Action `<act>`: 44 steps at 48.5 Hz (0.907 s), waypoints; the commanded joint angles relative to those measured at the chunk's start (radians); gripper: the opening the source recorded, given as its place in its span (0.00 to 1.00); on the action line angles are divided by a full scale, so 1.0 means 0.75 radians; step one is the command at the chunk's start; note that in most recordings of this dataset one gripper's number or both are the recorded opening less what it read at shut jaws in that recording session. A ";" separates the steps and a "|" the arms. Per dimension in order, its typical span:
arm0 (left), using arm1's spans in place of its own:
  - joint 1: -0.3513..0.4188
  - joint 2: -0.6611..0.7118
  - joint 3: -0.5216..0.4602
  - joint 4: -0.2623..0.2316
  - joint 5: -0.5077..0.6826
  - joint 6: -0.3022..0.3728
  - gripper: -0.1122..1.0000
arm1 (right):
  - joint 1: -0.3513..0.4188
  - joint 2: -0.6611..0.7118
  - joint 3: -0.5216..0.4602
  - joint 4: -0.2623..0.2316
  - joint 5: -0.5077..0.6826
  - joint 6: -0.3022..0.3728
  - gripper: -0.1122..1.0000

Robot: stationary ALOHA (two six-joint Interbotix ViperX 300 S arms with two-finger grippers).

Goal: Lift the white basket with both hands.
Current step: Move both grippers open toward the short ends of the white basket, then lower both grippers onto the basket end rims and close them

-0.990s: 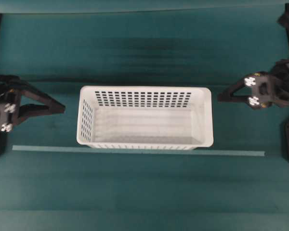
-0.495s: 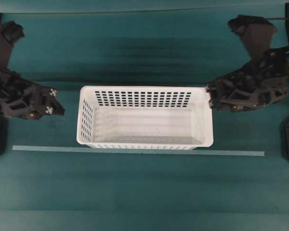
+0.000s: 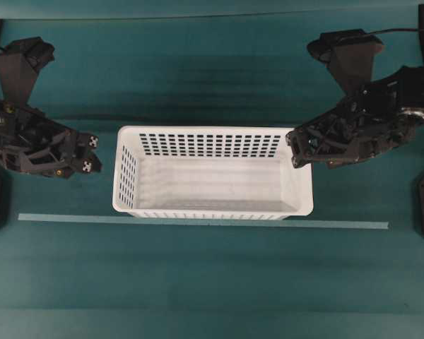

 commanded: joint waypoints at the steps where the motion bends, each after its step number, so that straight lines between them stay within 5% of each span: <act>1: 0.000 0.025 -0.027 0.006 -0.012 0.002 0.11 | 0.002 0.031 -0.014 -0.004 -0.022 0.004 0.18; 10: 0.002 0.025 -0.018 0.006 -0.014 0.000 0.31 | 0.002 0.031 0.010 0.004 -0.039 0.049 0.36; 23: 0.006 0.053 -0.012 0.006 -0.018 -0.055 0.94 | 0.012 0.033 0.063 0.004 -0.141 0.188 0.94; 44: 0.053 0.215 -0.025 0.006 -0.025 -0.067 0.91 | 0.039 0.112 0.125 0.020 -0.274 0.385 0.96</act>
